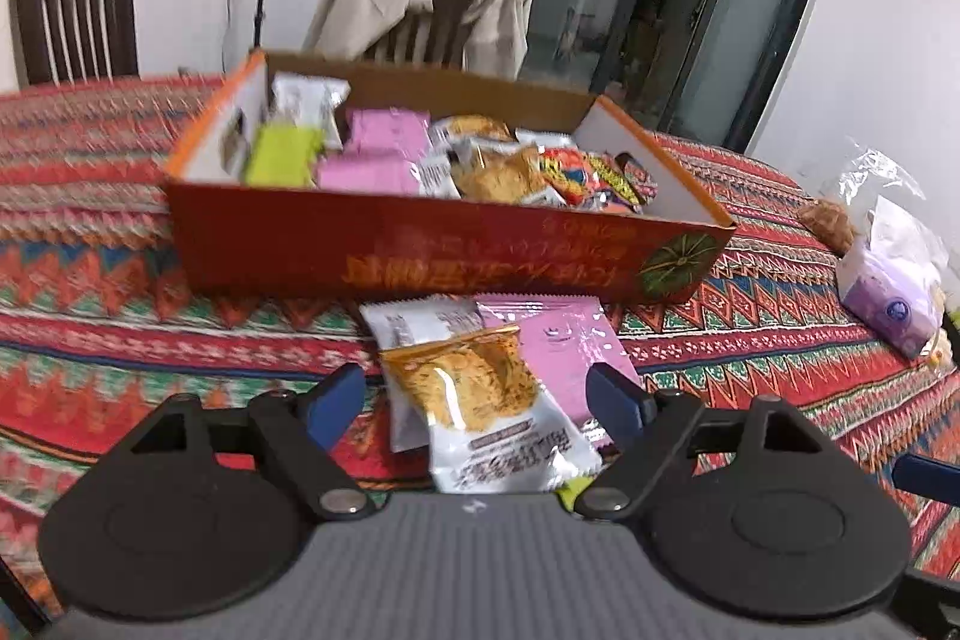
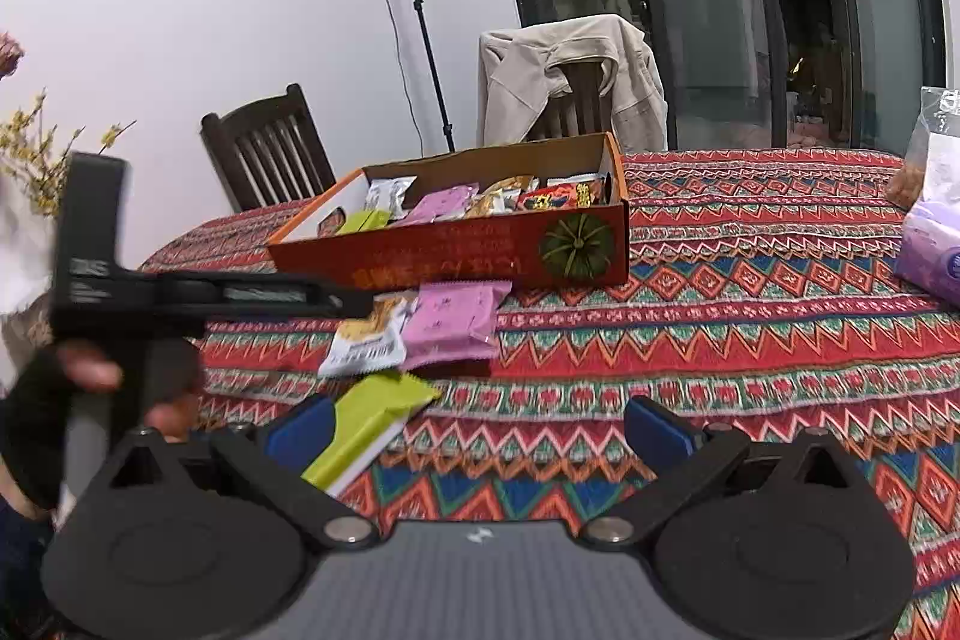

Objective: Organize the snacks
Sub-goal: 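Grasp a cookie packet with the left tool while the right tool grasps a pink packet, then carry the cookie and pink packets into the box and open both tools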

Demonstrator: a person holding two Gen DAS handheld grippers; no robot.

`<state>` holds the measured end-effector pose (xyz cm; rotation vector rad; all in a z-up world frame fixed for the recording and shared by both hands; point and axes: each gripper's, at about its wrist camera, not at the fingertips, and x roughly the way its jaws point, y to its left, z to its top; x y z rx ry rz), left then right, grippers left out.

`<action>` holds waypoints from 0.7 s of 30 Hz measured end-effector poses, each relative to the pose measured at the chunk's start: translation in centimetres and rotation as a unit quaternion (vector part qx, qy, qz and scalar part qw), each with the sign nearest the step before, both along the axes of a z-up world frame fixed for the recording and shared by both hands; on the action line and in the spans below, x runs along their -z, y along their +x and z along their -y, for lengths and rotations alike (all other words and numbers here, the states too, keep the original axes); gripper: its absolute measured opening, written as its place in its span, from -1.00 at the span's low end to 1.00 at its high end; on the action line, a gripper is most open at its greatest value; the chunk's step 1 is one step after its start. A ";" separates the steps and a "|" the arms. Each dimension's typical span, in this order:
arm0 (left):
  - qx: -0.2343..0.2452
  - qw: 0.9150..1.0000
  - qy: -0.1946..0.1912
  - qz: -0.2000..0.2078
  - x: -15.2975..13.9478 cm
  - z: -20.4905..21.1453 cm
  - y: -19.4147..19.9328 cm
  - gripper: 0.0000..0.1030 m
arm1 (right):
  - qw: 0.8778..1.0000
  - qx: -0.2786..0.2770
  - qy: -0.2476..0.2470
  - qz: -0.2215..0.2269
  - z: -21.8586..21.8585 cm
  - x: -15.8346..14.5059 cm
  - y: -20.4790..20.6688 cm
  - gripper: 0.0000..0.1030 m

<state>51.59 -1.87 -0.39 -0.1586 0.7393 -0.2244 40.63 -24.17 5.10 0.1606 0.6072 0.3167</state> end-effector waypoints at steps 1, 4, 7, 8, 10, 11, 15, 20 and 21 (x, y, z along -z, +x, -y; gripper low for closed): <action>0.001 1.000 0.001 -0.006 0.4 0.2 0.4 0.38 | 1.000 0.002 0.000 0.000 -0.1 0.1 0.7 0.99; 0.003 1.000 0.006 -0.010 1.1 0.1 0.5 0.00 | 1.000 0.005 -0.002 0.001 -0.3 0.3 2.3 0.99; 0.010 1.000 0.001 -0.001 0.3 -1.6 -1.0 -0.09 | 1.000 0.009 -0.004 0.002 -0.9 0.7 4.6 0.96; 0.008 1.000 -0.004 0.005 -0.1 -2.4 -1.7 -0.09 | 1.000 0.006 -0.005 0.001 -1.3 0.8 5.6 0.94; -0.006 1.000 -0.013 0.017 -0.9 -4.4 -3.0 -0.10 | 1.000 -0.002 -0.011 0.001 -2.5 1.1 7.4 0.94; -0.015 0.999 -0.018 0.023 -1.2 -5.4 -3.8 -0.10 | 1.000 -0.008 -0.015 0.004 -3.3 1.3 8.4 0.94; -0.049 0.998 -0.029 0.034 -2.3 -8.6 -6.4 -0.10 | 0.999 -0.019 -0.043 -0.004 -6.9 2.8 12.7 0.78; -0.070 0.996 -0.004 0.056 -3.3 -9.8 -8.7 -0.10 | 0.993 -0.024 -0.111 -0.014 -10.4 4.6 14.9 0.28; -0.070 0.996 -0.003 0.057 -3.5 -10.1 -9.0 -0.09 | 0.994 -0.025 -0.107 -0.011 -10.4 4.8 14.7 0.28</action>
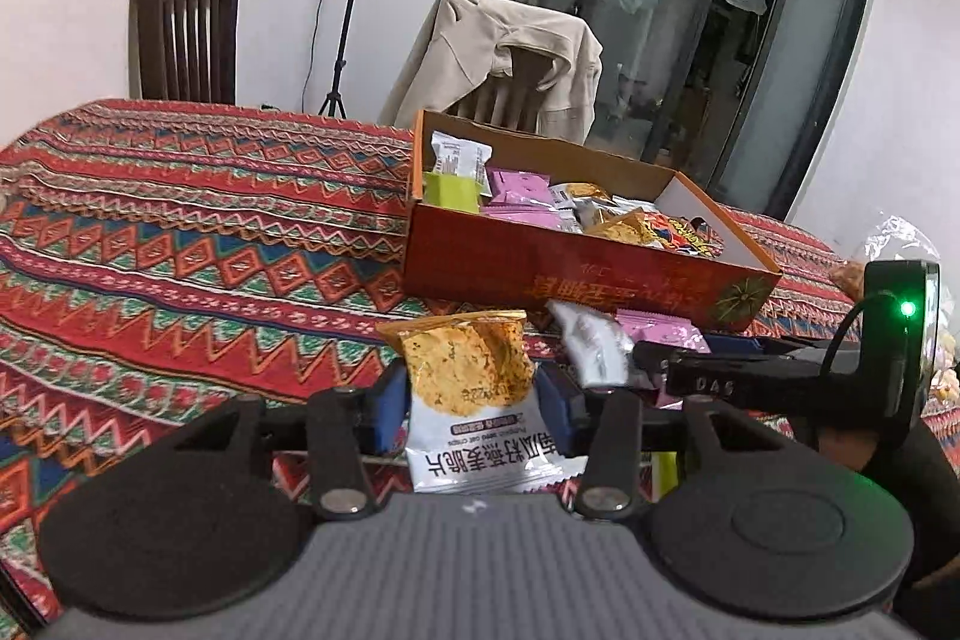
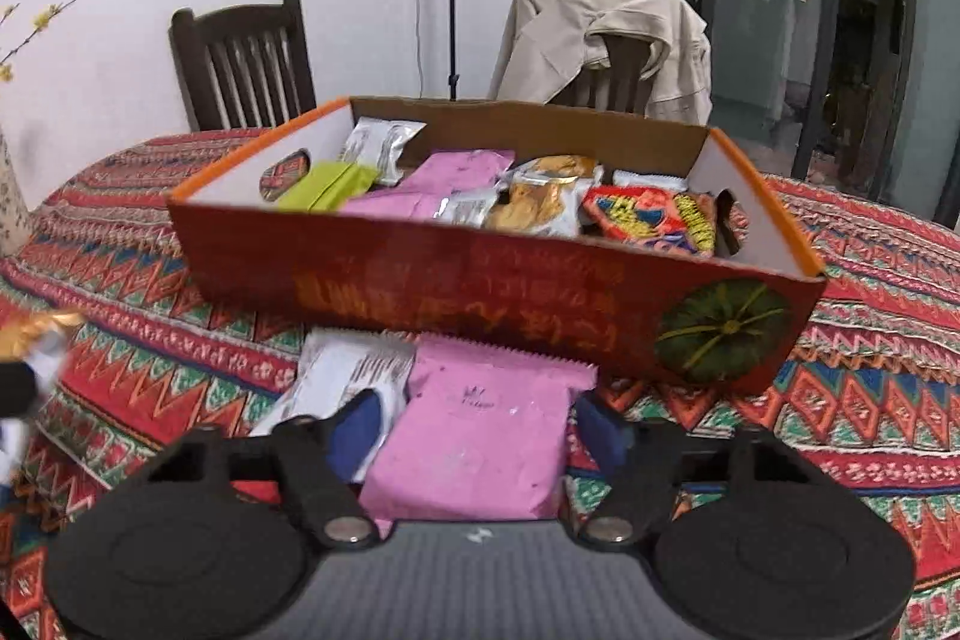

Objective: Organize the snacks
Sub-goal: 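Carry the cookie and pink packets into the box and open both tools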

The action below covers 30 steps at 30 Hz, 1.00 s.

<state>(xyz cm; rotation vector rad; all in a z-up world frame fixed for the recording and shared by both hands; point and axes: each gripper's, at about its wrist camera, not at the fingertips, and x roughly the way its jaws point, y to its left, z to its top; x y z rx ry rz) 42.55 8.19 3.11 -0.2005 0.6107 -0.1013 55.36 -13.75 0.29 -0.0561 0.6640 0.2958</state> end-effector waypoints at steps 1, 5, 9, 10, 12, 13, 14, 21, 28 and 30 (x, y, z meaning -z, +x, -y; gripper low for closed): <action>-0.001 1.000 0.000 -0.001 -0.1 0.0 -0.4 -0.09 | 1.000 0.002 0.004 0.000 0.2 0.1 -0.1 0.26; 0.006 1.000 -0.001 0.000 -0.3 0.4 -2.2 -0.09 | 1.000 0.014 0.025 -0.011 2.2 -0.1 -1.1 0.20; 0.022 1.000 0.002 0.005 -0.4 1.9 -4.6 -0.09 | 0.997 0.026 0.062 -0.028 5.3 -0.4 -3.3 0.15; 0.028 1.000 0.004 0.007 -0.5 2.5 -5.4 -0.09 | 0.997 0.029 0.067 -0.030 5.9 -0.5 -4.0 0.15; 0.040 0.999 0.011 0.013 -0.6 3.8 -7.1 -0.09 | 0.997 0.034 0.068 -0.023 7.0 -1.0 -6.1 0.15; 0.044 0.999 0.015 0.016 -0.6 4.3 -7.8 -0.09 | 0.997 0.036 0.065 -0.016 7.5 -1.3 -7.5 0.15; 0.050 0.998 0.020 0.020 -0.7 5.0 -8.7 -0.09 | 0.997 0.041 0.064 -0.011 8.0 -1.6 -8.8 0.15; 0.081 0.996 0.026 0.023 -0.9 8.0 -12.9 -0.09 | 0.995 0.067 0.059 0.041 11.9 -4.1 -17.7 0.15; 0.074 0.996 0.031 0.046 -2.6 8.5 -14.1 -0.09 | 0.993 0.072 0.072 0.058 14.4 -5.8 -22.7 0.16; 0.074 0.995 0.032 0.049 -2.9 8.6 -14.0 -0.09 | 0.993 0.065 0.075 0.061 14.6 -6.1 -23.6 0.16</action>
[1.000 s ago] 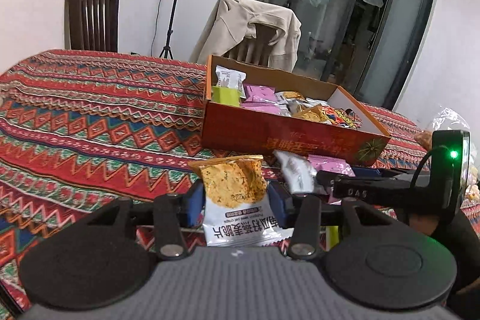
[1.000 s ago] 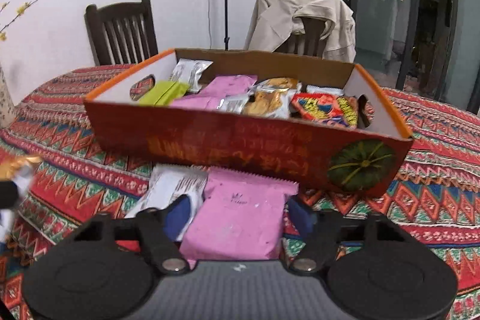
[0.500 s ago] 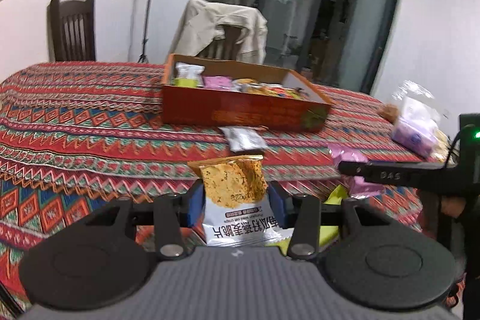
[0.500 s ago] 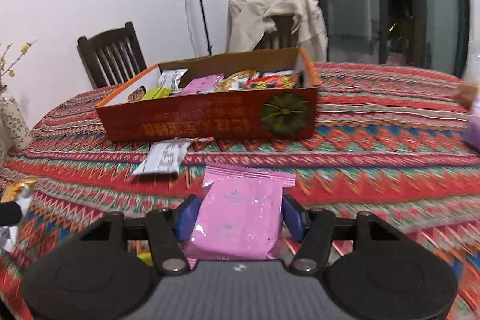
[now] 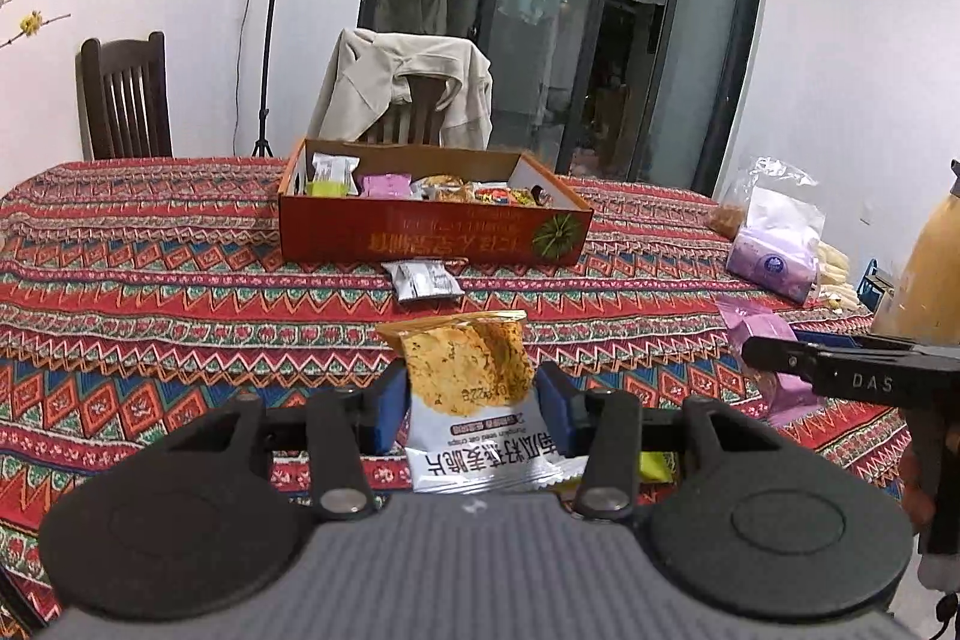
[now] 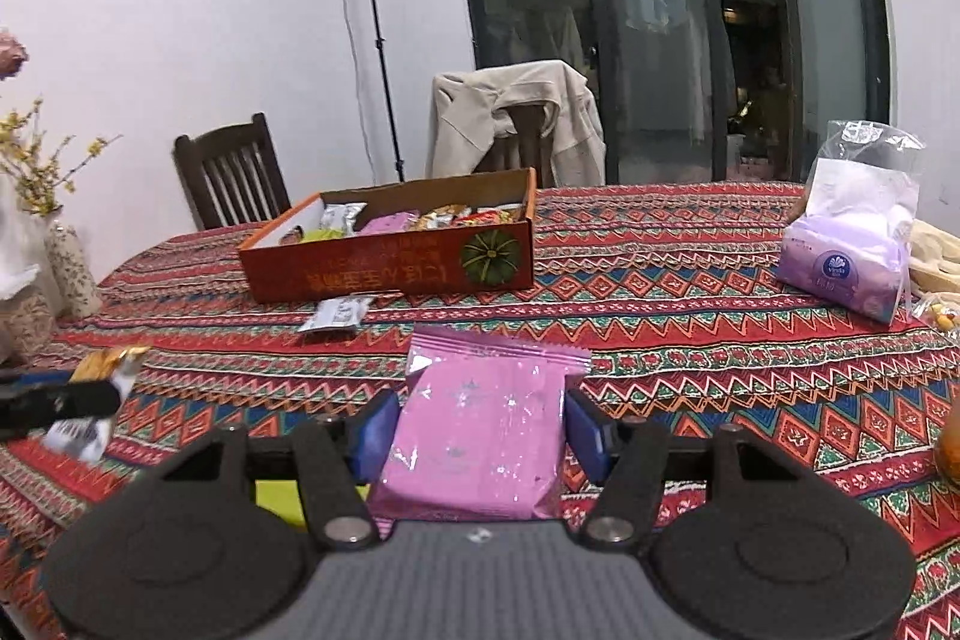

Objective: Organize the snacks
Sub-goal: 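Carry the cookie and pink packets into the box and open both tools, then withdraw both tools from the box toward the green bar and white packet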

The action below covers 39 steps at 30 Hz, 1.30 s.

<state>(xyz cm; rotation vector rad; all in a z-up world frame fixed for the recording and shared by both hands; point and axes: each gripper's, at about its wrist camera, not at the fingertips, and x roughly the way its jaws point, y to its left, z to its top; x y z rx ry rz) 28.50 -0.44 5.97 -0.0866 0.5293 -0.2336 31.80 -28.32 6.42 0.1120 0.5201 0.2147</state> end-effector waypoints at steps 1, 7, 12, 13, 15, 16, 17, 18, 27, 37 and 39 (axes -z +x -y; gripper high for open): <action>0.002 1.000 0.000 0.000 -0.2 0.0 0.0 -0.09 | 1.000 -0.003 0.001 0.001 0.0 -0.1 -0.2 0.16; 0.007 1.000 0.001 0.005 -0.7 -0.5 1.8 -0.09 | 1.000 -0.015 0.003 0.006 -0.5 -0.5 0.7 0.16; 0.010 1.000 -0.003 0.016 -2.1 -1.9 6.4 -0.09 | 0.999 -0.040 -0.008 0.016 -2.0 -1.6 3.7 0.16; 0.009 1.000 -0.002 0.017 -2.5 -2.3 7.8 -0.09 | 0.999 -0.046 -0.012 0.021 -2.3 -2.1 4.5 0.16; 0.010 1.000 -0.002 0.022 -3.3 -2.9 10.5 -0.09 | 0.998 -0.060 -0.016 0.031 -3.2 -3.1 6.7 0.16; 0.007 1.000 -0.001 0.023 -3.9 -3.3 12.3 -0.09 | 0.997 -0.065 -0.018 0.035 -3.6 -3.7 7.9 0.16; 0.008 1.000 0.003 0.025 -4.3 -3.5 14.0 -0.09 | 0.997 -0.070 -0.019 0.039 -4.1 -4.3 9.3 0.16; 0.009 1.000 0.005 0.026 -4.6 -3.7 15.4 -0.09 | 0.996 -0.076 -0.018 0.042 -4.6 -4.9 10.9 0.16; -0.031 0.998 0.034 -0.037 -1.7 -5.6 31.0 -0.09 | 0.993 -0.117 0.014 0.004 -10.9 -5.3 26.8 0.16; -0.019 0.996 0.043 -0.070 3.7 -6.8 35.2 0.06 | 0.991 -0.108 -0.036 -0.063 -17.4 2.4 35.8 0.16; -0.016 0.997 0.048 -0.066 3.7 -6.7 35.1 0.12 | 0.991 -0.108 -0.044 -0.065 -18.0 3.3 36.2 0.17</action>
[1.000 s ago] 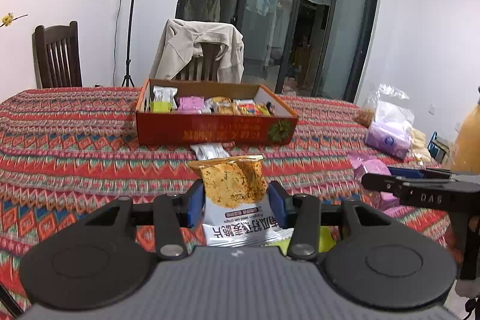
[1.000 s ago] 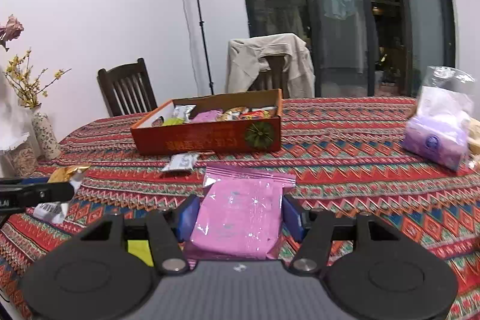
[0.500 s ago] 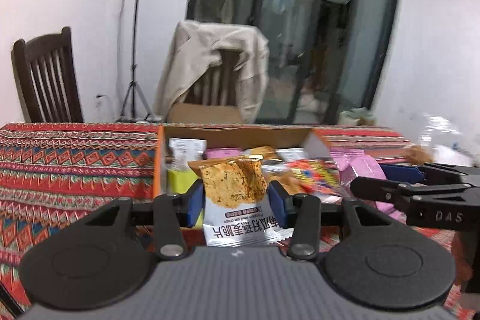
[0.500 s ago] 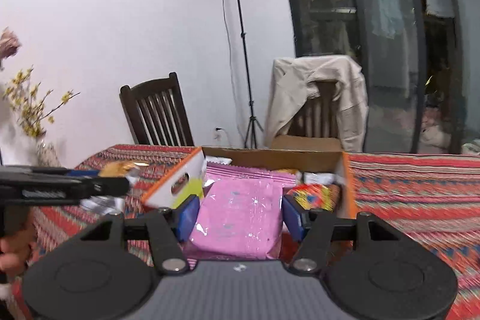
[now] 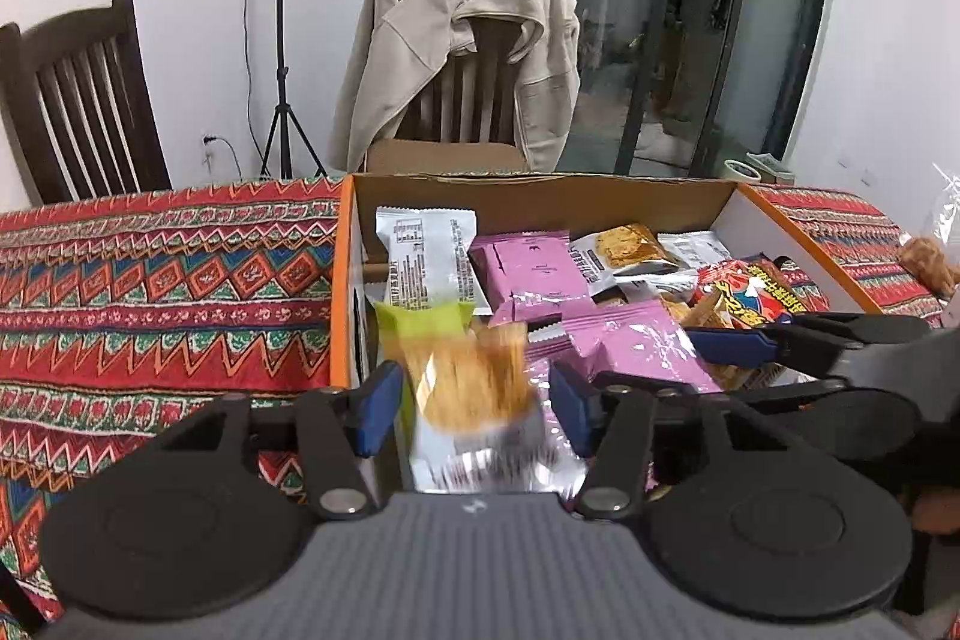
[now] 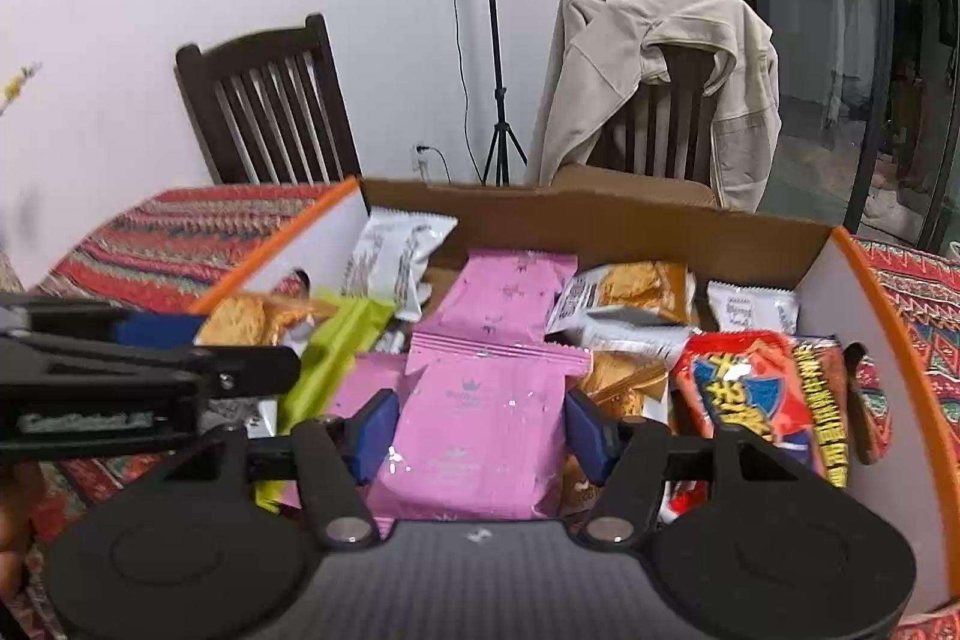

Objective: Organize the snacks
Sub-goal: 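Withdraw both tools from the box toward the green bar and white packet, then grasp the lime-green bar with the right tool while the left tool grasps a white packet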

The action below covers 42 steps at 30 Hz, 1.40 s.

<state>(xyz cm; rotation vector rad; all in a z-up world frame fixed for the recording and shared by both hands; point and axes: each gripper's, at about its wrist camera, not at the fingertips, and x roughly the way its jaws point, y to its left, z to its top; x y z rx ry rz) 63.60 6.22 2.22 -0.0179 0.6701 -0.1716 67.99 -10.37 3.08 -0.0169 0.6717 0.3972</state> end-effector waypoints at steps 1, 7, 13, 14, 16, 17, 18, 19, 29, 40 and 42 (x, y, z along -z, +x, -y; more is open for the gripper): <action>0.000 1.000 0.000 0.000 -0.1 0.0 -0.2 0.17 | 1.000 0.001 -0.005 0.001 -0.2 0.3 0.1 0.19; -0.001 1.000 0.002 0.015 -1.8 -0.5 -1.4 0.33 | 1.000 -0.003 -0.001 0.001 0.4 -0.8 -0.7 0.48; -0.005 0.999 0.002 0.037 -5.3 -0.6 -5.2 0.41 | 0.999 -0.011 -0.008 0.037 1.9 -5.0 -3.6 0.51; -0.001 0.999 -0.002 0.042 -6.0 -0.5 -6.3 0.44 | 0.999 -0.013 -0.009 0.043 2.3 -5.7 -4.1 0.52; 0.001 0.998 -0.014 0.055 -7.3 -0.2 -8.8 0.60 | 0.998 -0.019 -0.012 0.060 3.2 -7.5 -6.2 0.55; 0.004 0.998 -0.017 0.063 -7.9 0.1 -10.4 0.64 | 0.998 -0.022 -0.012 0.066 3.6 -8.3 -7.2 0.58; 0.008 0.997 -0.020 0.072 -8.3 0.4 -11.8 0.69 | 0.997 -0.025 -0.009 0.074 4.1 -9.1 -8.3 0.59; 0.010 0.996 -0.021 0.082 -8.7 0.8 -13.4 0.71 | 0.996 -0.029 -0.006 0.083 4.8 -10.0 -9.8 0.64; -0.030 0.991 -0.023 0.125 -9.1 2.3 -28.3 0.81 | 0.990 -0.061 -0.021 0.124 9.4 -12.0 -24.2 0.76; -0.038 0.995 -0.019 0.094 -5.1 2.4 -37.1 0.89 | 0.995 -0.059 -0.012 0.076 11.2 -6.3 -35.0 0.77; -0.038 0.995 -0.021 0.088 -4.6 2.4 -37.6 0.89 | 0.996 -0.059 -0.009 0.061 11.3 -4.9 -36.1 0.77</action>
